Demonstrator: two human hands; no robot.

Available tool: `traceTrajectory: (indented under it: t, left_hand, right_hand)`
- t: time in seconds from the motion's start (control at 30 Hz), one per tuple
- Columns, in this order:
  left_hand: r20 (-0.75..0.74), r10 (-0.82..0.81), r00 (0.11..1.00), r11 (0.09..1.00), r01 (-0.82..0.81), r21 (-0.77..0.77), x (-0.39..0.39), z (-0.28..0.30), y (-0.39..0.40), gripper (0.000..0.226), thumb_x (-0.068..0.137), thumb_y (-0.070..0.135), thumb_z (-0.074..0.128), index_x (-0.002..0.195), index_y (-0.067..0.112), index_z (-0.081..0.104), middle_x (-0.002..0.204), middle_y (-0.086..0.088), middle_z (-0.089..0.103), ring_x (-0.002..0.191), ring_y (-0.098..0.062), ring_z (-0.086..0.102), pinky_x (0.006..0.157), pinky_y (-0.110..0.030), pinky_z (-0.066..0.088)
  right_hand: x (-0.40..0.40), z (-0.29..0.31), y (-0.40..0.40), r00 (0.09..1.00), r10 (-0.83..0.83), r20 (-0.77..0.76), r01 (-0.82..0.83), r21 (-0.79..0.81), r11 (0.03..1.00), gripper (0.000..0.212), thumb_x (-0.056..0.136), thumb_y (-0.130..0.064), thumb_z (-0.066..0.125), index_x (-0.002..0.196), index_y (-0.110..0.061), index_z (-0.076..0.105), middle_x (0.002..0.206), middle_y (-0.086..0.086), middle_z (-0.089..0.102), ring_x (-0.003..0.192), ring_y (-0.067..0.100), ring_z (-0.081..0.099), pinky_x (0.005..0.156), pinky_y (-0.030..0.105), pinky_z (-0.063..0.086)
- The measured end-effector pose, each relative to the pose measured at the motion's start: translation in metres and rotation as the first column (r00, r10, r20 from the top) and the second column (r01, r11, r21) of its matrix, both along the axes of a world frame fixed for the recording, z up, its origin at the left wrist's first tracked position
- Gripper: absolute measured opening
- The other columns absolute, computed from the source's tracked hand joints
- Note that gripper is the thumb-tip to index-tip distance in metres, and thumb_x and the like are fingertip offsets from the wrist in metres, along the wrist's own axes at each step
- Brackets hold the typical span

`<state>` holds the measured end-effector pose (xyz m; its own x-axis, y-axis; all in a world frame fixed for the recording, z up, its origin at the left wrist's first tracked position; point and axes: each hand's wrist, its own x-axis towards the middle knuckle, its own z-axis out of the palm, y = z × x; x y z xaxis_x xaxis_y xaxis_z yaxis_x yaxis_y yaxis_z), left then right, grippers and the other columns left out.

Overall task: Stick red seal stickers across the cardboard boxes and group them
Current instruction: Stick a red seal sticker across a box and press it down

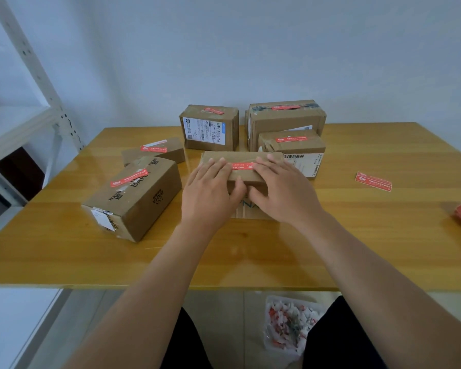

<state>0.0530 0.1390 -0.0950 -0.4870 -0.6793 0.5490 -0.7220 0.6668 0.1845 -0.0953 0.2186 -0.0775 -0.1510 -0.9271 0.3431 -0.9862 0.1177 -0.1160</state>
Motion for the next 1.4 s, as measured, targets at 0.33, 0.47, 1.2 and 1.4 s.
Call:
traceTrajectory:
  t: [0.33,0.47,1.2,1.4]
  left_hand:
    - [-0.206,0.131,0.97,0.934,-0.051,0.354,0.006,0.0,0.005,0.065,0.093,0.061,0.039,0.142,0.019,0.038,0.144,-0.004,0.043,0.123,-0.021,0.05,0.092,-0.038,0.053]
    - [-0.24,0.029,0.97,0.935,0.058,0.35,-0.006,-0.002,0.022,0.048,0.099,0.051,0.037,0.138,0.023,0.04,0.131,-0.001,0.048,0.094,-0.009,0.05,0.058,-0.014,0.041]
    - [-0.37,-0.128,0.92,0.763,0.329,0.556,-0.052,0.007,0.022,0.051,0.103,0.044,0.033,0.152,0.032,0.025,0.138,0.004,0.053,0.108,-0.003,0.048,0.094,-0.03,0.046]
    - [-0.309,-0.125,0.943,0.791,0.282,0.543,-0.046,0.003,0.02,0.05,0.101,0.041,0.042,0.148,0.026,0.035,0.132,0.004,0.055,0.111,-0.011,0.055,0.089,-0.03,0.049]
  right_hand:
    - [-0.012,0.0,0.011,0.994,-0.014,0.108,0.027,-0.119,0.992,0.057,0.099,-0.049,0.032,0.126,-0.008,0.061,0.131,0.01,0.062,0.124,0.027,0.055,0.1,0.041,0.046]
    - [-0.033,-0.004,0.019,0.987,-0.132,0.091,0.149,-0.228,0.962,0.045,0.099,-0.042,0.037,0.103,-0.009,0.068,0.098,0.006,0.069,0.093,0.025,0.062,0.088,0.038,0.047]
    - [-0.032,-0.013,0.003,0.913,-0.408,-0.002,0.403,-0.159,0.902,0.07,0.097,-0.06,0.014,0.133,-0.016,0.053,0.142,0.009,0.052,0.137,0.033,0.038,0.113,0.053,0.024]
    - [-0.037,-0.013,-0.001,0.917,-0.398,-0.027,0.392,-0.119,0.912,0.069,0.096,-0.064,0.016,0.133,-0.02,0.055,0.139,0.011,0.053,0.13,0.032,0.045,0.111,0.048,0.032]
